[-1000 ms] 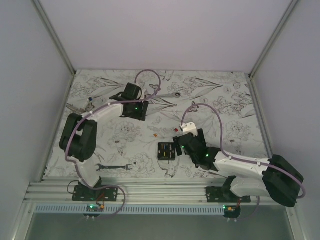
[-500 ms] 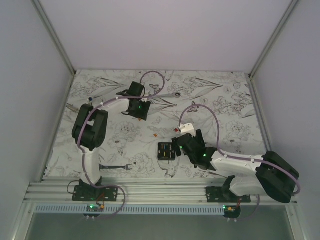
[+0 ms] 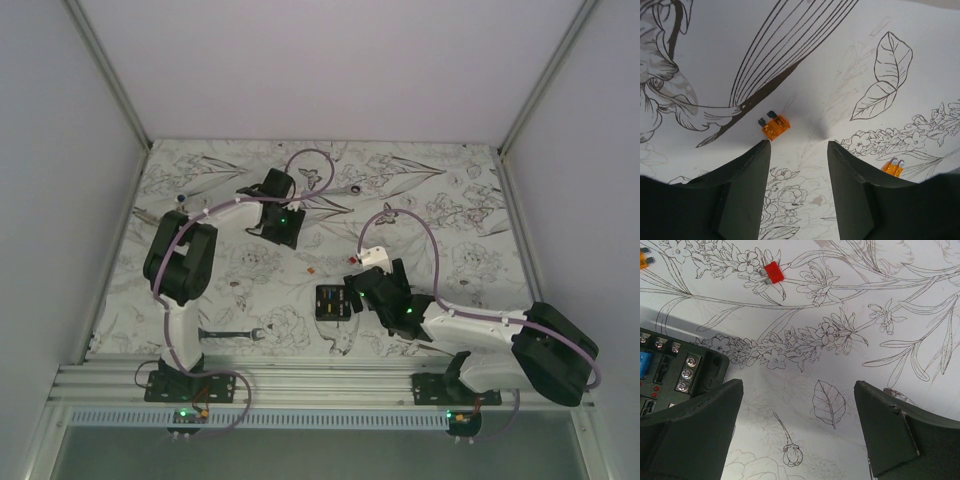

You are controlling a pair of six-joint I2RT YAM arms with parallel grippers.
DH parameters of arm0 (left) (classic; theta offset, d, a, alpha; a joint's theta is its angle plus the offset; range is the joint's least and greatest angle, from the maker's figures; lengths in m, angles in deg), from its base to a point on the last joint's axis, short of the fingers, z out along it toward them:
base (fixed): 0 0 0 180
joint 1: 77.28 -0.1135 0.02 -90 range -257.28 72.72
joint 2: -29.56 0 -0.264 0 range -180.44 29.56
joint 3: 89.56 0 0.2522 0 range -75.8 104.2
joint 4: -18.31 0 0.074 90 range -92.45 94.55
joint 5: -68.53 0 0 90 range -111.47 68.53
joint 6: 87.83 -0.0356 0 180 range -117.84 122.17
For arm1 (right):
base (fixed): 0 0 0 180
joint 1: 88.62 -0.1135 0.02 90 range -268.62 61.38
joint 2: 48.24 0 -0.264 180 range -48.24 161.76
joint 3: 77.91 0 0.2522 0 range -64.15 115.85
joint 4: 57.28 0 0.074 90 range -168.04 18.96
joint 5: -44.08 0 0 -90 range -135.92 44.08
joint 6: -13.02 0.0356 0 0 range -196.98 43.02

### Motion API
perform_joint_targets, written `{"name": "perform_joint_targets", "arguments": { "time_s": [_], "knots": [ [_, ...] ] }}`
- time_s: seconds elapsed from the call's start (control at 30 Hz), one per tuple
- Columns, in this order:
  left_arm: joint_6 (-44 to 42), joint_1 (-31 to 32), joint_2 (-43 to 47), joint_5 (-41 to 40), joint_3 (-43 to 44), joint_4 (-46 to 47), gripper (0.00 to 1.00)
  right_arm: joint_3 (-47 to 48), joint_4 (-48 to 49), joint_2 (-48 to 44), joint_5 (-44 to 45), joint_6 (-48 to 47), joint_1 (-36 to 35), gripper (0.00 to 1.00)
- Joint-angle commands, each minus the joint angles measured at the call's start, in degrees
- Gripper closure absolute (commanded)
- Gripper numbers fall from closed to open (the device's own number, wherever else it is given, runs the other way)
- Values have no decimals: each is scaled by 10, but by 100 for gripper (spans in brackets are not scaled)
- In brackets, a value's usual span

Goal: Snap on the fuse box
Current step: Pick up the fuse from the center of the board.

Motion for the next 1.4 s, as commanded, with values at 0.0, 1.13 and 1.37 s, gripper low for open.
{"name": "perform_joint_targets", "arguments": {
  "time_s": [0.0, 1.13, 1.37],
  "knots": [
    [18, 7, 21, -23, -10, -38, 48, 15, 2, -6, 20, 2, 4, 0],
    [210, 29, -45, -171, 38, -42, 60, 11, -9, -27, 19, 4, 4, 0],
    [234, 34, -45, -189, 27, -45, 64, 11, -9, -26, 16, 5, 4, 0]
  ]
}}
